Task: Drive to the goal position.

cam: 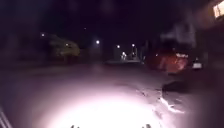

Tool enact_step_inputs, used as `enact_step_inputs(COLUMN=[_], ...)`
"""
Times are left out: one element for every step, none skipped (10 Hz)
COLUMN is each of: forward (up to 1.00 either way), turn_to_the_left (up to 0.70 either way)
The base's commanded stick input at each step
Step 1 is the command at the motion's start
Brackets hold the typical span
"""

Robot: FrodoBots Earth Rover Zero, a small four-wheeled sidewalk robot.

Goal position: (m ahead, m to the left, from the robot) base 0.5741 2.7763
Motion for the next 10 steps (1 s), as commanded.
enact_step_inputs(forward=[1.00,1.00,1.00,1.00,1.00,1.00,1.00,1.00,1.00,1.00], turn_to_the_left=[0.00,-0.06,-0.13,-0.19,-0.26,-0.32,-0.38,-0.40,-0.40,-0.40])
